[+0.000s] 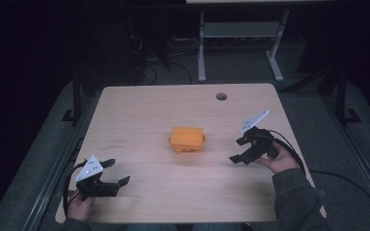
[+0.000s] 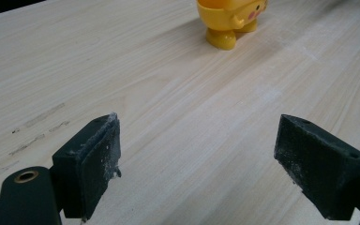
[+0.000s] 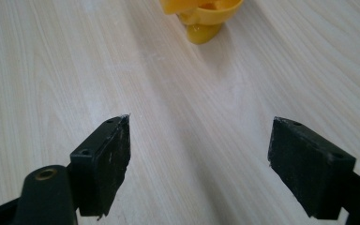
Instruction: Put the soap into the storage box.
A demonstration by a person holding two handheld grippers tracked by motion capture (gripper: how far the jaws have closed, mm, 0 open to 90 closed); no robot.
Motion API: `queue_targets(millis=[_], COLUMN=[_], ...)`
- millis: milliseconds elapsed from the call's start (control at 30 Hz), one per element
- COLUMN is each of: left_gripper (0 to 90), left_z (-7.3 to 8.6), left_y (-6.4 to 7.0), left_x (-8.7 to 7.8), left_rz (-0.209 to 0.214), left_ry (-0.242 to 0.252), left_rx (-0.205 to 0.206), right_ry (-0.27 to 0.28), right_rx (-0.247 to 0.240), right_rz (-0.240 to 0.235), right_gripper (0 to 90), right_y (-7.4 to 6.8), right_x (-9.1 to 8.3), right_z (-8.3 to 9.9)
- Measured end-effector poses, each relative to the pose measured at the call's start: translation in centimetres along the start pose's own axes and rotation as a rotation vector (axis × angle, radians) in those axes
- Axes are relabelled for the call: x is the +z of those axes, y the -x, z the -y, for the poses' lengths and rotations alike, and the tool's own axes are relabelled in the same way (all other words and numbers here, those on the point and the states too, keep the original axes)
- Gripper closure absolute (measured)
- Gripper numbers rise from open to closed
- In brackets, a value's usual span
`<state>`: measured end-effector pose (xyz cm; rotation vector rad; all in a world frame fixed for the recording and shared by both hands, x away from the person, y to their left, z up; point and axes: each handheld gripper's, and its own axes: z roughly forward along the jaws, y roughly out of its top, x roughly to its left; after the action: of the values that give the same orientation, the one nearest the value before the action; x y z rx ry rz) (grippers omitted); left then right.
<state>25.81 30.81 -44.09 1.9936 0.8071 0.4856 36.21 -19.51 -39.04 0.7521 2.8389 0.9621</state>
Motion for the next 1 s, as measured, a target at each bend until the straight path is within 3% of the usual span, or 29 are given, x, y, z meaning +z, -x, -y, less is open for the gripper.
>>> queue_targets(millis=[500,1000], left_gripper=[14.3,14.3], left_z=[0.1,0.2], left_y=[0.0,-0.1], left_x=[0.0,0.2], left_rz=[-0.004,-0.006], left_ry=[-0.004,-0.011], left_rx=[-0.001,0.001], right_ry=[-0.003,0.015], right_rx=[0.039,0.079], right_rz=[0.006,0.021], right_gripper=[20.5,21.7], right_y=[-0.7,-1.7], right_x=[-0.1,-0.4], right_z=[2.4,6.0])
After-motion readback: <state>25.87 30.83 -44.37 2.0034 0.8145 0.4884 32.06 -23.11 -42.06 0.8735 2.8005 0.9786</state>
